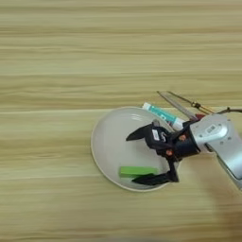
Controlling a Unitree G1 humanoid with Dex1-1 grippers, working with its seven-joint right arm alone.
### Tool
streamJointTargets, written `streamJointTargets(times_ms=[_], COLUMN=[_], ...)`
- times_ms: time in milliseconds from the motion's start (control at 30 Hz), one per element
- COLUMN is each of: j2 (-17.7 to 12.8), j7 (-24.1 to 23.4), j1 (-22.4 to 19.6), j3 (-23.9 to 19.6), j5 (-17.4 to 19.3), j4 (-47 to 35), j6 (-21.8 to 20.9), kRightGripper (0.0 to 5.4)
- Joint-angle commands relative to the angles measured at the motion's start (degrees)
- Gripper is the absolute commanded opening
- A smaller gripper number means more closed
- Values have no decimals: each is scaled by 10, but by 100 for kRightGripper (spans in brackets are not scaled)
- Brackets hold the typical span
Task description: Move the objects on the table
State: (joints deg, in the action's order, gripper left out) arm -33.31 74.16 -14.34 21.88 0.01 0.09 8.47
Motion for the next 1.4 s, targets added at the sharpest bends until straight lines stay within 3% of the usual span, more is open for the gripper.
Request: streamJointTargets(times_ms=[33, 500, 1400], j2=[-13, -9, -3], j7=[-20, -31, -38], j1=[-29, -34, -37], j3=[-15, -16, -19], j5=[-5, -13, -12], j4=[-12, 2, 12], j6=[-18, -25, -37], kRightGripper=[538, 538, 260])
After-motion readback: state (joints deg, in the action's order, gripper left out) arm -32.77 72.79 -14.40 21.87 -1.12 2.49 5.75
